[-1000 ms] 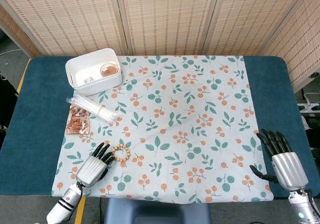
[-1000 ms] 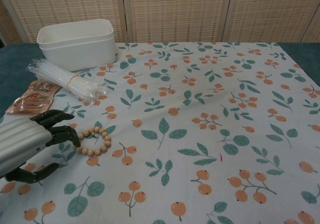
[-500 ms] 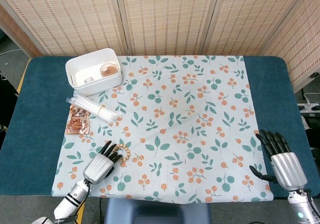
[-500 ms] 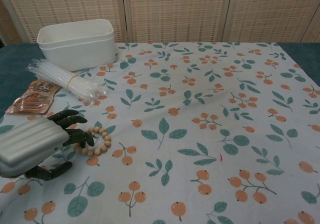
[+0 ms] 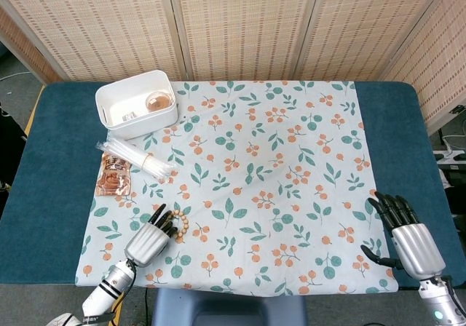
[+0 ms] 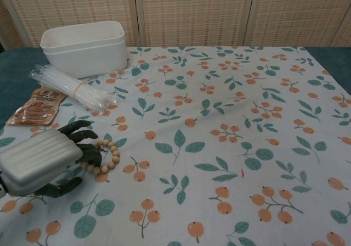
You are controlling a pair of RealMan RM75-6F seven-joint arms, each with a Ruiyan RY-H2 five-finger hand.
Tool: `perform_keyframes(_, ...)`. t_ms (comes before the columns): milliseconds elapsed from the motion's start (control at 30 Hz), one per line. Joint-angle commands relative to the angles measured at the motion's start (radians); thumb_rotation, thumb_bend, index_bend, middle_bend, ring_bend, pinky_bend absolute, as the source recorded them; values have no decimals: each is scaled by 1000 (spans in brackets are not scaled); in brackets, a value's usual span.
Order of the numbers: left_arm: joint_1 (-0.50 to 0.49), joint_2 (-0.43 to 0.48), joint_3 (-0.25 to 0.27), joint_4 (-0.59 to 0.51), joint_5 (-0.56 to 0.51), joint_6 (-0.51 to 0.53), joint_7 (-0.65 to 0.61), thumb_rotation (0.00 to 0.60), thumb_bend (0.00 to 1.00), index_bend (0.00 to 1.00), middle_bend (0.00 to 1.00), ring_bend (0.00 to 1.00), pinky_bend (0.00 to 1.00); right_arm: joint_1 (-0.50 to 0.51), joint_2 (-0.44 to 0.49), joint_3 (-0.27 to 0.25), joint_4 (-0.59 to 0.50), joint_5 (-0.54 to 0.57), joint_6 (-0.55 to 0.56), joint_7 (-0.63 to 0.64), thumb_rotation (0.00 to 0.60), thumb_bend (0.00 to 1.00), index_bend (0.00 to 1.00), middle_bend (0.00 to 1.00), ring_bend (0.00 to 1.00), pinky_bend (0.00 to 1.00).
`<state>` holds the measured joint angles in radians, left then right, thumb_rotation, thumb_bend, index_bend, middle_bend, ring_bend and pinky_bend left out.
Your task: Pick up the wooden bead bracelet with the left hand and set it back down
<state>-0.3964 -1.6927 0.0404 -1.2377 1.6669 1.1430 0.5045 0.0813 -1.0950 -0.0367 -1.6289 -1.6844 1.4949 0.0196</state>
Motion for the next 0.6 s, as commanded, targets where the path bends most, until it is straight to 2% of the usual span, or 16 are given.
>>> perform_keyframes(33,-3,-3,-3,-7,-18,-11,26,600,459,366,406,143,49,0,1,-1,-1,-1,0,1,405,200,0,0,0,0)
perform_keyframes(200,-9,-6,-9,-10,-36,-18,54,600,460,384,444,169,50,1,3,-4,-3,-3,-3,3,405,200,0,0,0,0)
perform_keyframes(500,-15,-23,-14,17,-43,3,78,600,483,545,639,291,61,-1,5,-5,-5,-7,-1,2,405,200,0,0,0,0)
perform_keyframes(600,-17,-23,-14,21,-49,3,86,600,486,561,659,306,62,-2,6,-5,-6,-8,3,3,406,199,0,0,0,0)
